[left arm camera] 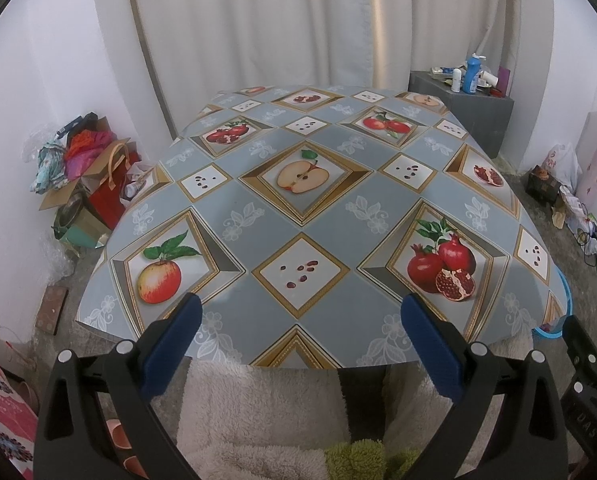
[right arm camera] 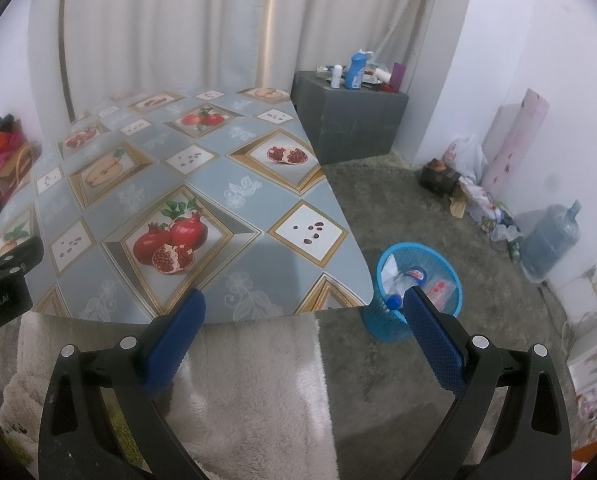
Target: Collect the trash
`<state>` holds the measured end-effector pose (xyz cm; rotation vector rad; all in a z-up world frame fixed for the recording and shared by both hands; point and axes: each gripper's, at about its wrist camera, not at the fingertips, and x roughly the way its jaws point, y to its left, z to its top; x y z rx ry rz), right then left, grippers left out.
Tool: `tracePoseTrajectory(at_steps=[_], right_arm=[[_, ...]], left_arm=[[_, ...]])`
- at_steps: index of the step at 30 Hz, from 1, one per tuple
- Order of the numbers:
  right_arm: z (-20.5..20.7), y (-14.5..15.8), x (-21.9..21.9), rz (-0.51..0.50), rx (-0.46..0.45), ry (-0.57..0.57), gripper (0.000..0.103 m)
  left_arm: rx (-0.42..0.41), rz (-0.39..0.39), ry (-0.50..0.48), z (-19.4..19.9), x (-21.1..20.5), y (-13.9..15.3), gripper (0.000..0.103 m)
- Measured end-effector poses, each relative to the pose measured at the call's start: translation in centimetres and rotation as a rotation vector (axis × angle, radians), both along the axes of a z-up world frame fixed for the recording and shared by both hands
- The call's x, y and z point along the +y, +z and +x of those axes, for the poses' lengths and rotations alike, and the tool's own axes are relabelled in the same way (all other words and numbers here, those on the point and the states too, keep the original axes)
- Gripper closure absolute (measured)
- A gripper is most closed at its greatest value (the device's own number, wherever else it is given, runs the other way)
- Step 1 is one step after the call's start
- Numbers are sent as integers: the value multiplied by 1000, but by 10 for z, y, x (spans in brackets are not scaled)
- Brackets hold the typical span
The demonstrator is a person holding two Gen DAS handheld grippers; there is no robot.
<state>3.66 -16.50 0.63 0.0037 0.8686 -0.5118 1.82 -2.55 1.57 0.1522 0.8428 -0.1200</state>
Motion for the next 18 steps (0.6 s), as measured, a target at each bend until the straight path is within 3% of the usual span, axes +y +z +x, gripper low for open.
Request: tracePoseTrajectory(at_steps=[18], right_arm=[[-1, 1, -1, 2, 0, 0, 8]], left_arm=[[15, -1, -2, 1, 0, -1, 6]])
